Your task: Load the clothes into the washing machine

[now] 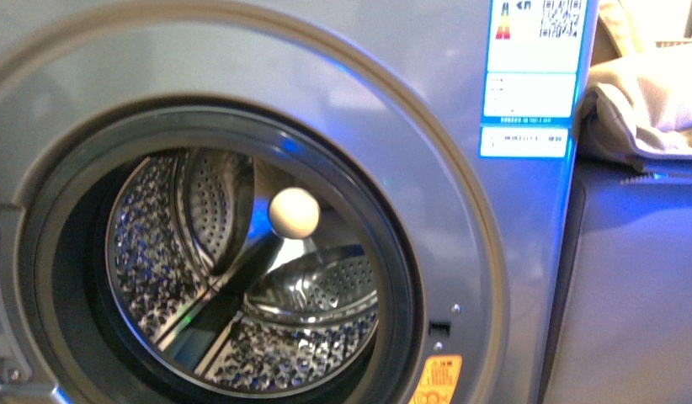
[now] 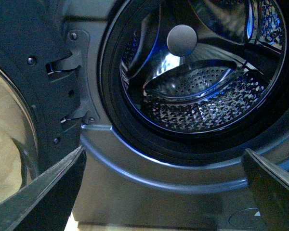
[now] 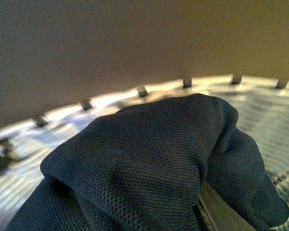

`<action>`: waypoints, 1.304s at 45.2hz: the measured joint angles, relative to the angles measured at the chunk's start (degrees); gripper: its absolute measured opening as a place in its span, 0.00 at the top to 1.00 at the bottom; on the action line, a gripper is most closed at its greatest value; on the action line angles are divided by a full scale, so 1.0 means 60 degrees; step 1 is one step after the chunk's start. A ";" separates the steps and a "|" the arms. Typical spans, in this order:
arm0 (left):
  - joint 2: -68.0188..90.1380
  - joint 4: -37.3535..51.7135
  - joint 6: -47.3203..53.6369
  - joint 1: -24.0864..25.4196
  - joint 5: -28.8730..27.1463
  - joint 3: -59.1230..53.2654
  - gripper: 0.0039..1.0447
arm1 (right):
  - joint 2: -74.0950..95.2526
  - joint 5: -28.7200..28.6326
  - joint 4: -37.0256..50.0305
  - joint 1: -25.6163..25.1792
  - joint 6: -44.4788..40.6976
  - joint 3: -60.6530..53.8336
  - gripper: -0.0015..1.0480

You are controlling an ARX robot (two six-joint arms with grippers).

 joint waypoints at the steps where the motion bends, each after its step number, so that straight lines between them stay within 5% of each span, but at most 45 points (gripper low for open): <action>1: 0.0000 0.0000 0.0000 0.0000 0.0000 0.0000 0.06 | -0.0273 -0.0091 -0.0055 0.0000 0.0069 0.0000 0.89; 20: 0.0000 0.0000 0.0000 0.0000 0.0000 0.0000 0.06 | -0.4426 -0.1668 -0.1089 0.0295 0.1931 0.1891 0.89; 36: 0.0000 0.0000 0.0000 0.0000 0.0000 0.0000 0.06 | -0.4717 -0.1206 -0.1865 0.1974 0.4091 0.6415 0.89; 50: 0.0000 0.0000 0.0000 0.0000 0.0000 0.0000 0.06 | -0.3993 0.0033 -0.4747 0.4845 0.4703 1.0848 0.89; 59: 0.0000 0.0000 0.0000 0.0000 0.0000 0.0000 0.06 | -0.3501 0.1814 -0.6932 0.8400 0.3621 1.3100 0.89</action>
